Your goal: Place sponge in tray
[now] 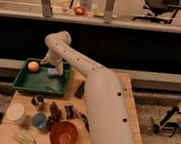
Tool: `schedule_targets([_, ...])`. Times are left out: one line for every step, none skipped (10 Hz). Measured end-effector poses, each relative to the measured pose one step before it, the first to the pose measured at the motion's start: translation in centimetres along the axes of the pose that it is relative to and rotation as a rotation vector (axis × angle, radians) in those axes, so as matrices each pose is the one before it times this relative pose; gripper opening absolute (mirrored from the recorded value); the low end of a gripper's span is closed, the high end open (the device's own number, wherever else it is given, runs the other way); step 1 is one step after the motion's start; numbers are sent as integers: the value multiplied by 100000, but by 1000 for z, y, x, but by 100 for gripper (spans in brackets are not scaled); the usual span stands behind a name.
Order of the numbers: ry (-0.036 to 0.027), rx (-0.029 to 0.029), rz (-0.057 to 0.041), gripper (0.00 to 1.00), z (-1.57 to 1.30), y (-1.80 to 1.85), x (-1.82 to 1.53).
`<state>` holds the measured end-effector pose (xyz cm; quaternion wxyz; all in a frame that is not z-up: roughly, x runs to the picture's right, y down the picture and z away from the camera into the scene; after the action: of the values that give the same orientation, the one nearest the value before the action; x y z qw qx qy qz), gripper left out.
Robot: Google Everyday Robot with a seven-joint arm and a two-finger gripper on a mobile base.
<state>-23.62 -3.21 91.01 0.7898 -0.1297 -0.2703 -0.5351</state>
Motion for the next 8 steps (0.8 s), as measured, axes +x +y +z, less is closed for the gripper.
schedule_targets([-255, 93, -49, 80, 20, -17, -39])
schedule_targets([-330, -24, 75, 80, 46, 54, -1])
schedule_targets([-117, -33, 135, 80, 20, 50, 28])
schedule_targets([-69, -41, 52, 80, 12, 4, 25])
schedule_targets([-132, -208, -94, 80, 35, -39, -15])
schedule_targets([-17, -160, -41, 80, -67, -61, 42])
schedule_targets([-68, -252, -53, 80, -8, -23, 8])
schedule_targets([-5, -163, -239, 80, -29, -92, -6])
